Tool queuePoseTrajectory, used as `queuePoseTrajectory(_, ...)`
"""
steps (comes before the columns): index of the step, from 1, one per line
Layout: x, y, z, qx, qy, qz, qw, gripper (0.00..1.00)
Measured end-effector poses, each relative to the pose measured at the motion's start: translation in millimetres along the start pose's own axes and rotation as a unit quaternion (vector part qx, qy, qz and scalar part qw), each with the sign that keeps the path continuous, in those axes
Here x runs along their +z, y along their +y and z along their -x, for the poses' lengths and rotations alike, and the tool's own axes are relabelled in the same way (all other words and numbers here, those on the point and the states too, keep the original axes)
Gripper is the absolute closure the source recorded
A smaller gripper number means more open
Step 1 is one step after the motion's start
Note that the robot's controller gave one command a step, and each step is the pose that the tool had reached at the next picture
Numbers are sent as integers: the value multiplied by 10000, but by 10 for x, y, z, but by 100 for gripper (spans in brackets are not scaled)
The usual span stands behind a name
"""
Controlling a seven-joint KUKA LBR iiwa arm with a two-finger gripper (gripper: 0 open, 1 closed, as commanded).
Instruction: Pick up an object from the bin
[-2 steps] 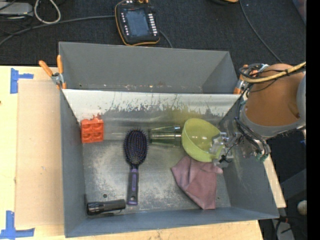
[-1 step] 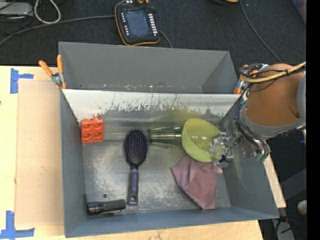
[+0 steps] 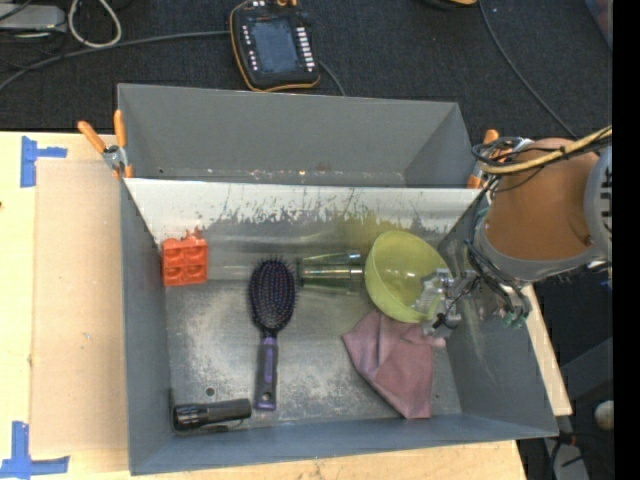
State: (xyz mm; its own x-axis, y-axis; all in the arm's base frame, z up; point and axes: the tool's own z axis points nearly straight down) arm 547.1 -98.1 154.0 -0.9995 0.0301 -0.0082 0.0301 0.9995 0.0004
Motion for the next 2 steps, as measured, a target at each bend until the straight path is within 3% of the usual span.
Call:
queuePoseTrajectory(1,116,-51,-554,-1636,19,6,9865,100)
queuePoseTrajectory(2,785,300,-276,44,57,10,10000,100)
